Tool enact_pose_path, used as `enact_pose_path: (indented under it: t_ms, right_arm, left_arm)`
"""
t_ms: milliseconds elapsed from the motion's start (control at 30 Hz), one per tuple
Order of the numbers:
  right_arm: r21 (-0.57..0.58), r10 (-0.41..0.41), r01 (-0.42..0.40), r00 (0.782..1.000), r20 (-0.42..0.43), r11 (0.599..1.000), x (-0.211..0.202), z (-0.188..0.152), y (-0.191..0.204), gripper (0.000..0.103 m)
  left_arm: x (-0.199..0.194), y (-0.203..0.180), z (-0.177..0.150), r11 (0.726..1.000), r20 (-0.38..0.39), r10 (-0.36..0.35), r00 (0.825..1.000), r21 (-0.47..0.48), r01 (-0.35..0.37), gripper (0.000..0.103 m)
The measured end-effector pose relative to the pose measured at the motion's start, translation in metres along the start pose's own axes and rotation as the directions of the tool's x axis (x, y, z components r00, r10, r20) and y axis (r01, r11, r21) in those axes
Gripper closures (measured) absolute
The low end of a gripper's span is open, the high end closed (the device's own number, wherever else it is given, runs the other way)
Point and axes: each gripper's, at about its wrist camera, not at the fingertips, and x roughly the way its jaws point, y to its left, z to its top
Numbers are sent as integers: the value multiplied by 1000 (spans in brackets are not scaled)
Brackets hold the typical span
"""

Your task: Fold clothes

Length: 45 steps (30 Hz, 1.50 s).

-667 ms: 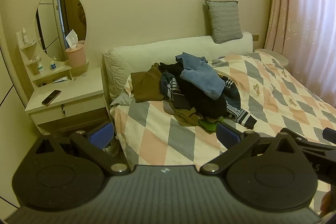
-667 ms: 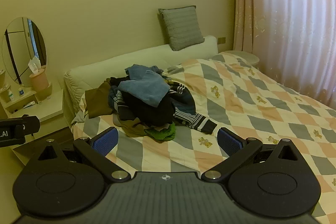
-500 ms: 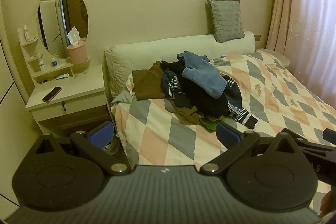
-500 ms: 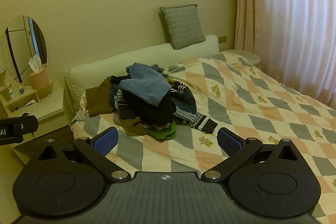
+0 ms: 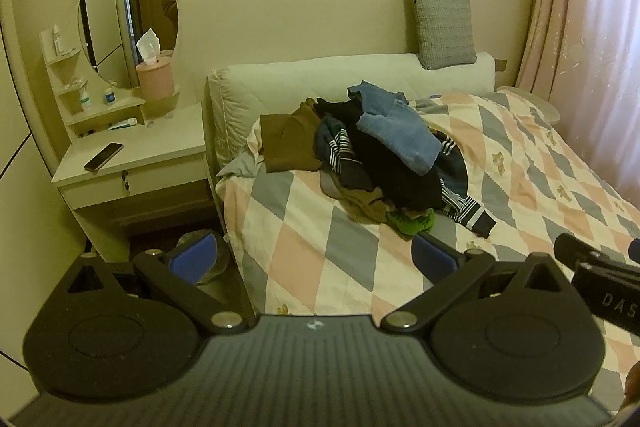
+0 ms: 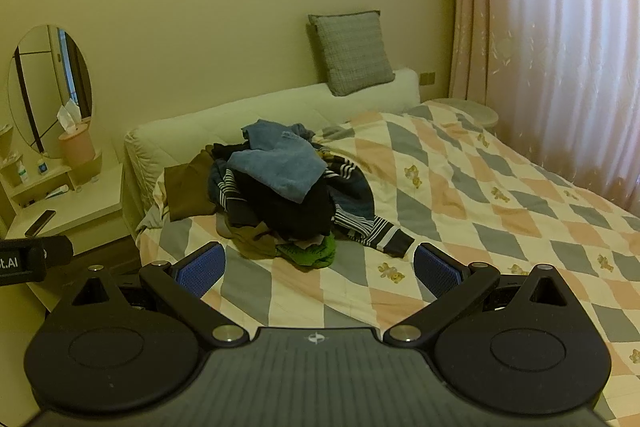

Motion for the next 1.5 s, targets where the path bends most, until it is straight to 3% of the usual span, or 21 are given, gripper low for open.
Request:
enact_pose_path:
  t_ms: [267, 1000, 1500]
  right_arm:
    - [-1, 6, -6, 1000, 0, 1000, -2, -1, 0, 0]
    - [9, 7, -7, 1000, -6, 1000, 1, 2, -10, 0]
    - [19, 6, -6, 1000, -27, 1000, 20, 6, -15, 0]
  left_arm:
    - [-6, -4, -10, 1000, 4, 6, 1000, 13, -6, 1]
    - [-7, -14, 7, 998, -12, 52, 999, 19, -52, 1]
    - [11, -18, 18, 999, -42, -2, 999, 50, 4, 1]
